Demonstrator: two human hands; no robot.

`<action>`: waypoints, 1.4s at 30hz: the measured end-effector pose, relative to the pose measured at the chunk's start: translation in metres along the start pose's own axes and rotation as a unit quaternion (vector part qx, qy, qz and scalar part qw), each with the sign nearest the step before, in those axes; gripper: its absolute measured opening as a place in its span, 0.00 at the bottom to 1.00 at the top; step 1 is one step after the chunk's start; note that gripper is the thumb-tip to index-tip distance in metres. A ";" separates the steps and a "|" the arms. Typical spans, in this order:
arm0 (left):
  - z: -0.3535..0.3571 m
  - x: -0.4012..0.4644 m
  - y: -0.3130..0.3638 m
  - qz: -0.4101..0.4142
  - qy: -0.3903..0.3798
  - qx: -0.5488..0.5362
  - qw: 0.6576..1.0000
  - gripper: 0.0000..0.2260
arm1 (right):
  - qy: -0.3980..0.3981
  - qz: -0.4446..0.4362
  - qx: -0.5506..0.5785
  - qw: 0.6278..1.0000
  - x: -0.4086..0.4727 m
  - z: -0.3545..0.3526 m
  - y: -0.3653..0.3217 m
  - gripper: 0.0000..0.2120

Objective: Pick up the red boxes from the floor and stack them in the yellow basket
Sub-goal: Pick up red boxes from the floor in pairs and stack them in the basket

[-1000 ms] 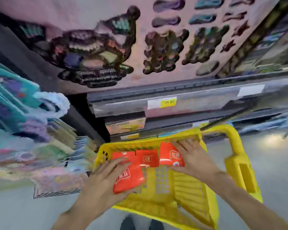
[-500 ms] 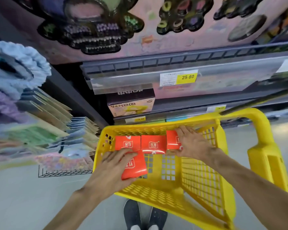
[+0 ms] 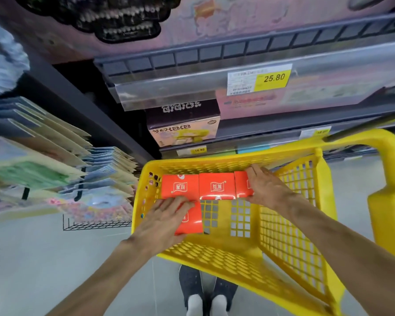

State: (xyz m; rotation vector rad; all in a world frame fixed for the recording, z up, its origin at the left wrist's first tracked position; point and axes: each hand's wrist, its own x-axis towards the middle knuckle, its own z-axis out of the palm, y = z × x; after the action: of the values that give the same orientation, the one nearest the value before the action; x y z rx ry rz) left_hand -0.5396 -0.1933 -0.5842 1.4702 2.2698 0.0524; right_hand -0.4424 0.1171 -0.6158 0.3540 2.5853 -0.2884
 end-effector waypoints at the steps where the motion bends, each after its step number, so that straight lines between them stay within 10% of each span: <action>1: 0.001 0.001 -0.001 0.003 -0.002 0.006 1.000 0.40 | 0.008 -0.002 -0.009 1.000 -0.001 0.001 0.001 0.39; 27: -0.066 -0.018 0.019 0.018 0.062 -0.010 0.998 0.29 | 0.081 0.038 0.015 0.996 -0.129 -0.058 -0.010 0.32; 42: -0.370 0.007 0.337 0.365 0.133 -0.022 0.921 0.35 | 0.271 0.252 0.072 0.926 -0.512 -0.278 0.025 0.31</action>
State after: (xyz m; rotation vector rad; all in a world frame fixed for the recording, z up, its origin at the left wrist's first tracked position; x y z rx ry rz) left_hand -0.3903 0.0336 -0.1635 2.3133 1.7477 0.5474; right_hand -0.1346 0.1166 -0.1207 1.2863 2.8677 -0.2124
